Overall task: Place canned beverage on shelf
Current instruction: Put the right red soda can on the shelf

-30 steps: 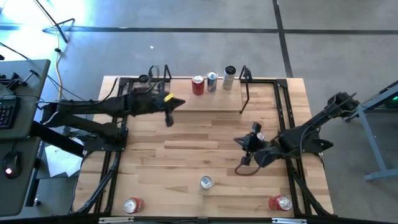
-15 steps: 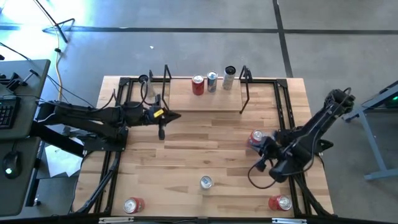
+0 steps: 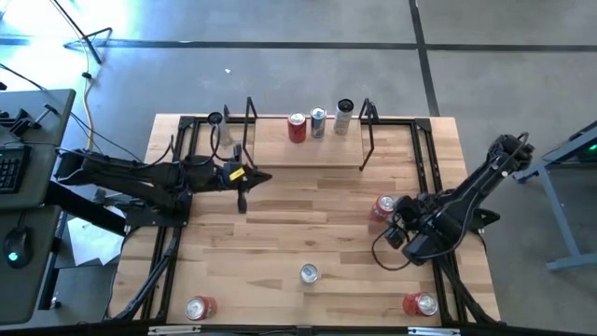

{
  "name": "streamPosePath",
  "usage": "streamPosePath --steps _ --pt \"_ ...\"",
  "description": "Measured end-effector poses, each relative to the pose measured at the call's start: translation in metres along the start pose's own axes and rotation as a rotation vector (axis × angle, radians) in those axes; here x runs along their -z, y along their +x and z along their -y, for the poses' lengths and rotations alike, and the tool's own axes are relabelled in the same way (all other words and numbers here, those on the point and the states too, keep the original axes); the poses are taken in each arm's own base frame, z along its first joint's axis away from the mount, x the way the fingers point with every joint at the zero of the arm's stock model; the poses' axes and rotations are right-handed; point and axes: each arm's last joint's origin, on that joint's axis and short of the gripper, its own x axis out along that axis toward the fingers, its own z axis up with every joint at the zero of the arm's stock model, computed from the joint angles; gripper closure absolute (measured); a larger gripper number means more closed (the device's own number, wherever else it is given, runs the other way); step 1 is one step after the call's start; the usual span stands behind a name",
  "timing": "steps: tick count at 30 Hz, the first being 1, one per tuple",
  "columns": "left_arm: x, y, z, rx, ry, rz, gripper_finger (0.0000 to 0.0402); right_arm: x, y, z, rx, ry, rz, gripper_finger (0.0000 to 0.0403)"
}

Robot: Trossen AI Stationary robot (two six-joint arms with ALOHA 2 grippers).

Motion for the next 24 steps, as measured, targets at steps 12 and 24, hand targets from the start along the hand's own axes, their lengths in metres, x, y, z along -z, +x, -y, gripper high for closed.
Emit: streamPosePath --steps 12,24 --pt "-0.001 -0.002 0.01 0.049 -0.01 0.006 0.0401 -0.025 0.017 0.006 0.098 0.097 -0.034 0.0047" --pt "-0.002 -0.005 0.019 0.07 -0.005 0.008 0.0401 -0.021 0.06 0.009 0.066 0.137 -0.091 0.0048"
